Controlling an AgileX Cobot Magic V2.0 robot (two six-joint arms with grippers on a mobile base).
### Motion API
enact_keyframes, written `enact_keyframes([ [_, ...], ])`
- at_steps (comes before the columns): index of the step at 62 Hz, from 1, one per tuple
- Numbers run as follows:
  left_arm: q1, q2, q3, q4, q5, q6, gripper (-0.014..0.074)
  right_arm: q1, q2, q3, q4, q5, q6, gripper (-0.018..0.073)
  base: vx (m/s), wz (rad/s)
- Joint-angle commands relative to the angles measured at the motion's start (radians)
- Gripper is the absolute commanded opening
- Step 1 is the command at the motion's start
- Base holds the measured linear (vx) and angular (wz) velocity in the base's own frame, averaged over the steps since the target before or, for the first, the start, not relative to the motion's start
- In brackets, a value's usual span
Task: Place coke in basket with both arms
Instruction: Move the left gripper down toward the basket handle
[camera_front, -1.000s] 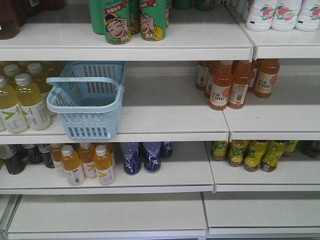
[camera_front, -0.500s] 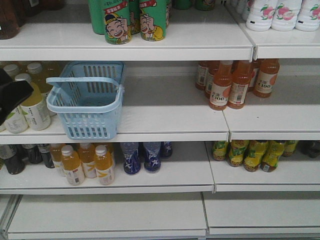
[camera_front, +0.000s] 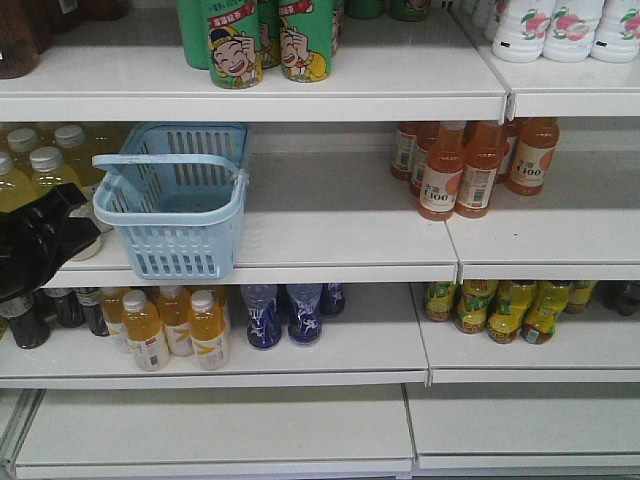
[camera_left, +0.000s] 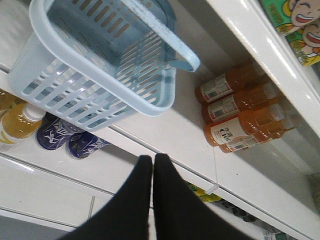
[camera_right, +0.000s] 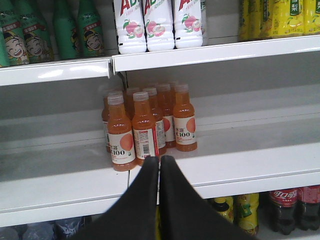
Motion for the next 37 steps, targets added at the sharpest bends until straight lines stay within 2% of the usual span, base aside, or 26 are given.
enact_keyframes([
  [1,0.003,-0.002,-0.028,-0.069,0.010,0.000,-0.0006,-0.007,-0.013,0.008,-0.006,-0.072,-0.002,-0.0008,0.00,0.00],
  [20,0.003,0.004,-0.028,-0.071,0.052,-0.003,-0.0006,-0.007,-0.013,0.008,-0.006,-0.072,-0.002,-0.0008,0.00,0.00],
  [37,0.003,0.004,-0.065,-0.071,0.284,0.031,-0.0003,-0.007,-0.013,0.008,-0.006,-0.072,-0.002,-0.0008,0.00,0.00],
])
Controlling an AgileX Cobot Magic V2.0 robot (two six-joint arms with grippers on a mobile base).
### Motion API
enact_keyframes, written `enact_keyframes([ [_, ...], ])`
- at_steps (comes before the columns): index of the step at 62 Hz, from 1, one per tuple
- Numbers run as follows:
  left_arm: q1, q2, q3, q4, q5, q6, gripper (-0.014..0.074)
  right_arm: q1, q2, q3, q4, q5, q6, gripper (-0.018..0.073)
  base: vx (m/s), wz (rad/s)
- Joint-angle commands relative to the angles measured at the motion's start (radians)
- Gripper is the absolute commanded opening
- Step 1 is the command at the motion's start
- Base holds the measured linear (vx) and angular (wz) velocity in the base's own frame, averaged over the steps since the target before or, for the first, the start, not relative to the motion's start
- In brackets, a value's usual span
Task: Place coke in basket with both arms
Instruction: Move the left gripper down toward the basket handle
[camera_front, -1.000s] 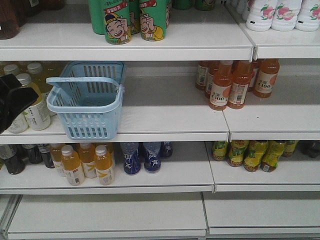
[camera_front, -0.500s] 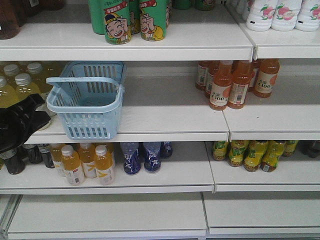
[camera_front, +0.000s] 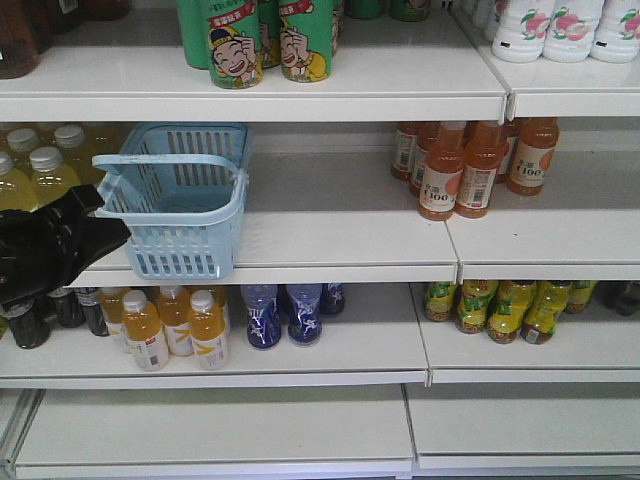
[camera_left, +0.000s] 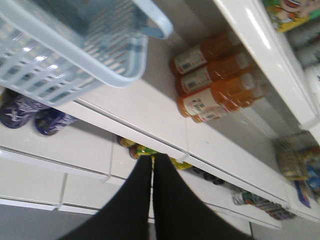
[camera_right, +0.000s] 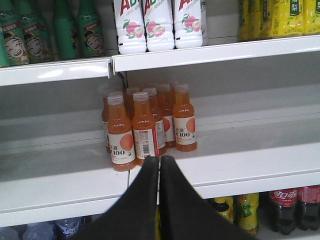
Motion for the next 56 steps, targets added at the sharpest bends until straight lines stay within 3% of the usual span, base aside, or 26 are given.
enact_keyframes([
  [1,0.003,-0.023,-0.048,-0.071,0.093,0.019,-0.0002,-0.007,-0.013,0.008,-0.006,-0.072,-0.002,-0.0008,0.00,0.00],
  [13,0.003,-0.023,-0.054,-0.071,0.084,0.021,0.0094,-0.007,-0.013,0.008,-0.006,-0.072,-0.002,-0.0008,0.00,0.00],
  [26,0.003,-0.023,-0.054,-0.071,0.054,-0.058,0.0426,-0.007,-0.013,0.008,-0.006,-0.072,-0.002,-0.0008,0.00,0.00],
  [33,0.003,-0.023,-0.054,-0.071,0.039,-0.116,0.0559,-0.007,-0.013,0.008,-0.006,-0.072,-0.002,-0.0008,0.00,0.00],
  [39,0.003,-0.023,-0.062,-0.071,-0.006,-0.168,0.0587,-0.007,-0.013,0.008,-0.006,-0.072,-0.002,-0.0008,0.00,0.00],
  [56,0.003,0.072,-0.201,-0.071,-0.019,-0.190,0.0551,-0.007,-0.013,0.008,-0.006,-0.072,-0.002,-0.0008,0.00,0.00],
])
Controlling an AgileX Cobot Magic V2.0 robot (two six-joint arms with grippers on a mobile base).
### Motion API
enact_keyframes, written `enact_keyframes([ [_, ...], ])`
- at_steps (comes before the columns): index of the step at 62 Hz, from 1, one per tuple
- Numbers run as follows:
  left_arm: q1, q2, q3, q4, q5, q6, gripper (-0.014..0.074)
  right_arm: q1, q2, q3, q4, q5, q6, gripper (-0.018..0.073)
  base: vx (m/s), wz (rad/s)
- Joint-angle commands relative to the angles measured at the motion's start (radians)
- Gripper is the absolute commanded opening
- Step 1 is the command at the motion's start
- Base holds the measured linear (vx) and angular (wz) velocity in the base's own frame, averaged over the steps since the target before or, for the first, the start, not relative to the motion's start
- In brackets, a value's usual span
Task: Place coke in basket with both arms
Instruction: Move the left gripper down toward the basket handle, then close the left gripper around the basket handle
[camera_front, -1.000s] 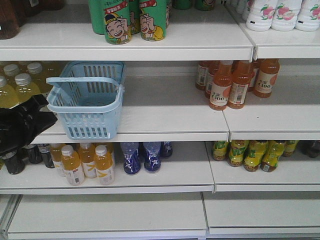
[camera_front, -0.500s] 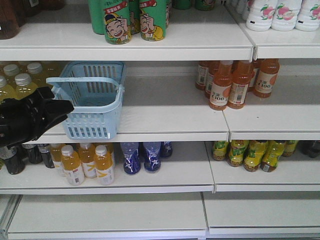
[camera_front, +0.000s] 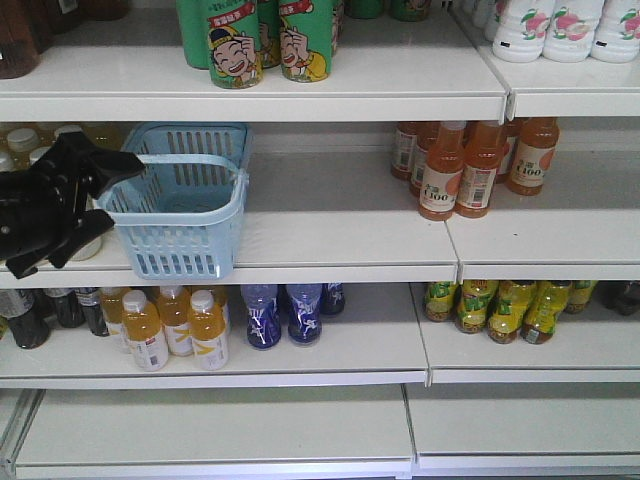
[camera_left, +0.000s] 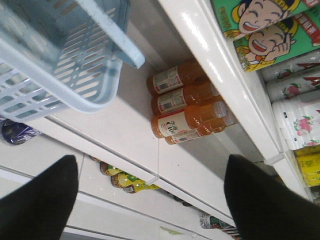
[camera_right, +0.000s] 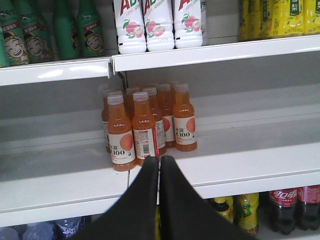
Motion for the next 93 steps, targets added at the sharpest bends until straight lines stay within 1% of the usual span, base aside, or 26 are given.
enact_keyframes([
  [1,0.003,0.018,-0.079,-0.077,0.020,-0.029,0.0547,-0.007,-0.013,0.008,-0.006,-0.072,-0.002,-0.0008,0.00,0.00],
  [7,0.003,0.080,-0.115,-0.077,0.014,-0.042,0.0535,-0.007,-0.013,0.008,-0.006,-0.072,-0.002,-0.0008,0.00,0.00],
  [15,0.003,0.163,-0.143,-0.077,0.014,-0.092,0.0533,-0.007,-0.013,0.008,-0.006,-0.072,-0.002,-0.0008,0.00,0.00],
  [26,0.003,0.256,-0.208,-0.077,0.029,-0.101,0.0533,-0.007,-0.013,0.008,-0.006,-0.072,-0.002,-0.0008,0.00,0.00],
  [46,0.003,0.324,-0.322,-0.077,0.009,-0.109,0.0533,-0.007,-0.013,0.008,-0.006,-0.072,-0.002,-0.0008,0.00,0.00],
  [55,0.003,0.348,-0.349,-0.077,0.006,-0.136,0.0533,-0.007,-0.013,0.008,-0.006,-0.072,-0.002,-0.0008,0.00,0.00],
  [72,0.003,0.393,-0.396,-0.077,-0.009,-0.136,0.0533,-0.007,-0.013,0.008,-0.006,-0.072,-0.002,-0.0008,0.00,0.00],
  [80,0.003,0.414,-0.416,-0.077,-0.013,-0.161,0.0533,-0.007,-0.013,0.008,-0.006,-0.072,-0.002,-0.0008,0.00,0.00],
  [93,0.003,0.452,-0.452,-0.077,-0.019,-0.159,0.0533,-0.007,-0.013,0.008,-0.006,-0.072,-0.002,-0.0008,0.00,0.00],
])
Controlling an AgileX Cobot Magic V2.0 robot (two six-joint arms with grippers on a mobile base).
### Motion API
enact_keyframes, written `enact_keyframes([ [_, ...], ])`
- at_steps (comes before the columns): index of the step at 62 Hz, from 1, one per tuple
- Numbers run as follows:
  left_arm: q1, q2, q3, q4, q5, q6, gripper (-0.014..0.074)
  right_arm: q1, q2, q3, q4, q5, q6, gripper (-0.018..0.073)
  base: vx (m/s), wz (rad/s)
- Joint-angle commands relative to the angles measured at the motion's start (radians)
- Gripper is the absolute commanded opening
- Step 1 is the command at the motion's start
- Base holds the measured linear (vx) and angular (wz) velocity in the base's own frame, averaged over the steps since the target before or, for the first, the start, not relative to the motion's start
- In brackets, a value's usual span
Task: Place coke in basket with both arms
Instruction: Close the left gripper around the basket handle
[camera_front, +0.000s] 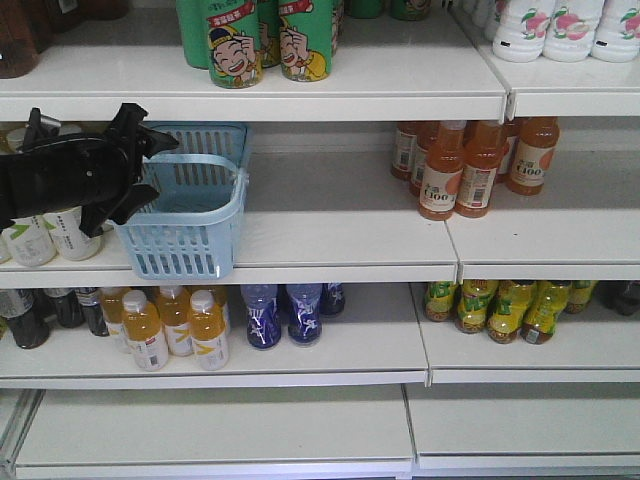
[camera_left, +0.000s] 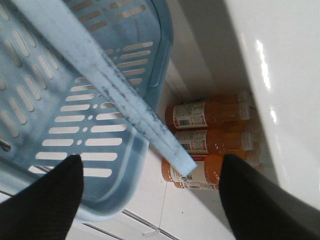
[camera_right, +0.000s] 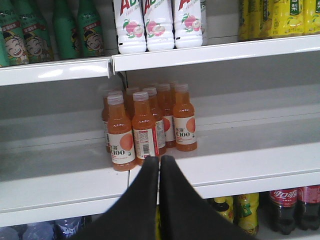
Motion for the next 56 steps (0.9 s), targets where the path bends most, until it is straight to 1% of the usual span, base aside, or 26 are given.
enact_keyframes([
  [1,0.003,-0.036,-0.054,-0.074,0.015,-0.005,0.0533,-0.007,-0.013,0.008,-0.006,-0.072,-0.002,-0.0008,0.00,0.00],
  [20,0.011,0.015,-0.125,-0.074,0.017,-0.005,0.0533,-0.007,-0.013,0.008,-0.006,-0.072,-0.002,-0.0008,0.00,0.00],
  [37,0.011,0.048,-0.125,-0.074,0.006,-0.007,0.0525,-0.007,-0.013,0.008,-0.006,-0.072,-0.002,-0.0008,0.00,0.00],
  [41,0.011,0.051,-0.125,-0.074,0.002,-0.005,0.0508,-0.007,-0.013,0.008,-0.006,-0.072,-0.002,-0.0008,0.00,0.00],
  [48,0.011,0.051,-0.125,-0.074,-0.022,0.001,0.0452,-0.007,-0.013,0.008,-0.006,-0.072,-0.002,-0.0008,0.00,0.00],
  [53,0.011,0.051,-0.125,-0.074,-0.029,0.001,0.0401,-0.007,-0.013,0.008,-0.006,-0.072,-0.002,-0.0008,0.00,0.00],
  [56,0.011,0.051,-0.125,-0.074,-0.032,0.002,0.0351,-0.007,-0.013,0.008,-0.006,-0.072,-0.002,-0.0008,0.00,0.00],
])
